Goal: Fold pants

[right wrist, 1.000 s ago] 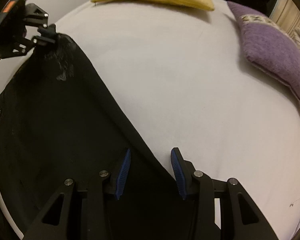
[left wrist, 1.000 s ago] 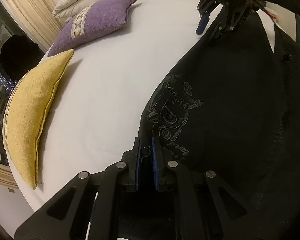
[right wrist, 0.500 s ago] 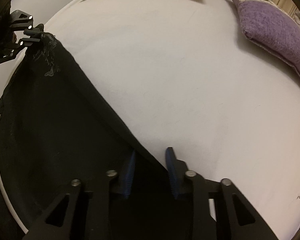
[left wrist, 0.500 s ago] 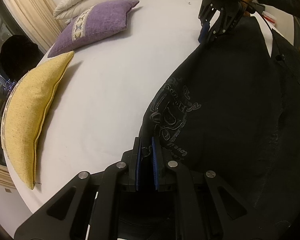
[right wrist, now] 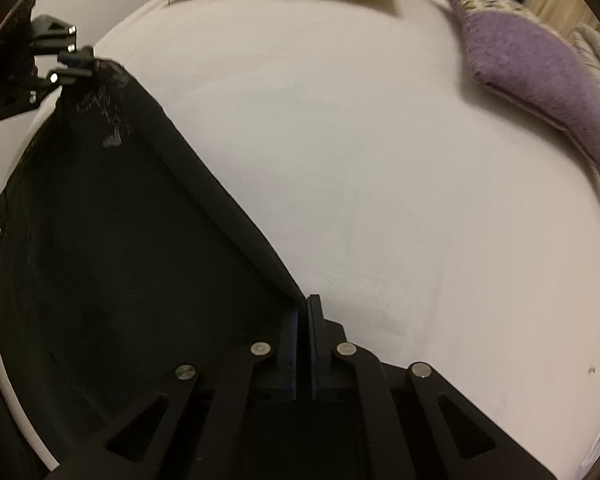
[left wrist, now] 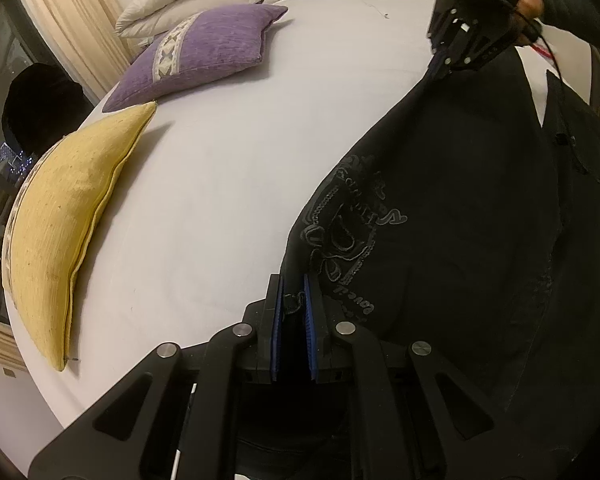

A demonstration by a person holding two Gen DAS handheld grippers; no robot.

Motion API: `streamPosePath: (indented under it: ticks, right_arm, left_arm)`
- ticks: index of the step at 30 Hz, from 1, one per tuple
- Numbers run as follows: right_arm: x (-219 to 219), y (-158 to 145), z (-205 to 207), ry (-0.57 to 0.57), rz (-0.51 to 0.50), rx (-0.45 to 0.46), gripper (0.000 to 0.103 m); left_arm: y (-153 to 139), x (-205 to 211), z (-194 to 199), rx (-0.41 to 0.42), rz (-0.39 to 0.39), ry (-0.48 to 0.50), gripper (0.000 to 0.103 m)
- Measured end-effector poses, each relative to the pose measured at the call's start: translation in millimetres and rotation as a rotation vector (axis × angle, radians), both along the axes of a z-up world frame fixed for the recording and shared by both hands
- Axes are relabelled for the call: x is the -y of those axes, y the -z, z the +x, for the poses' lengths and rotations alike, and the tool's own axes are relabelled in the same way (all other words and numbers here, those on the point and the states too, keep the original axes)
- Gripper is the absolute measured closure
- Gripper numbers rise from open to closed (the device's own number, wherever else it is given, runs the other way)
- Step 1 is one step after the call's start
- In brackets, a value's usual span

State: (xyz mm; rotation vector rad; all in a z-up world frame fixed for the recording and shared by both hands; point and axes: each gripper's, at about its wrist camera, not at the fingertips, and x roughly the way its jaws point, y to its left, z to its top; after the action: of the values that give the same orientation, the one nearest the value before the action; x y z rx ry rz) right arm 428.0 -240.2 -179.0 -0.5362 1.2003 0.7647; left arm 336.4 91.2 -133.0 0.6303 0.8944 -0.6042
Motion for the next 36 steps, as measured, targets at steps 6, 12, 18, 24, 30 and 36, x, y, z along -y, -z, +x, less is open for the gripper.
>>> streamPosePath:
  ticks: [6,12,18,24,30,36]
  right_arm:
    - [6,-21,-19,0.099,0.089,-0.013,0.099]
    - [-17,-24,-70,0.134,0.189,-0.028,0.099]
    - [-13,-16,-98,0.188,0.193,-0.027,0.099]
    - [-7,-29,-151,0.17,0.172,0.008,0.099]
    - [-7,-33,-204,0.153,0.138,0.053,0.099]
    - [-13,-24,-262,0.112,0.096,0.066,0.099]
  left_arm:
    - [-5,-2,-10,0.009,-0.03,-0.011,0.094]
    - [-15,-6,-34,0.011,-0.075,-0.016,0.094]
    - [-26,-7,-81,0.014,-0.098,0.003,0.094]
    - [-18,-7,-146,-0.016,-0.086,0.053,0.094]
    - [-13,-17,-200,-0.045,-0.103,0.08,0.094]
    - [-7,-29,-242,-0.061,-0.088,0.081,0.094]
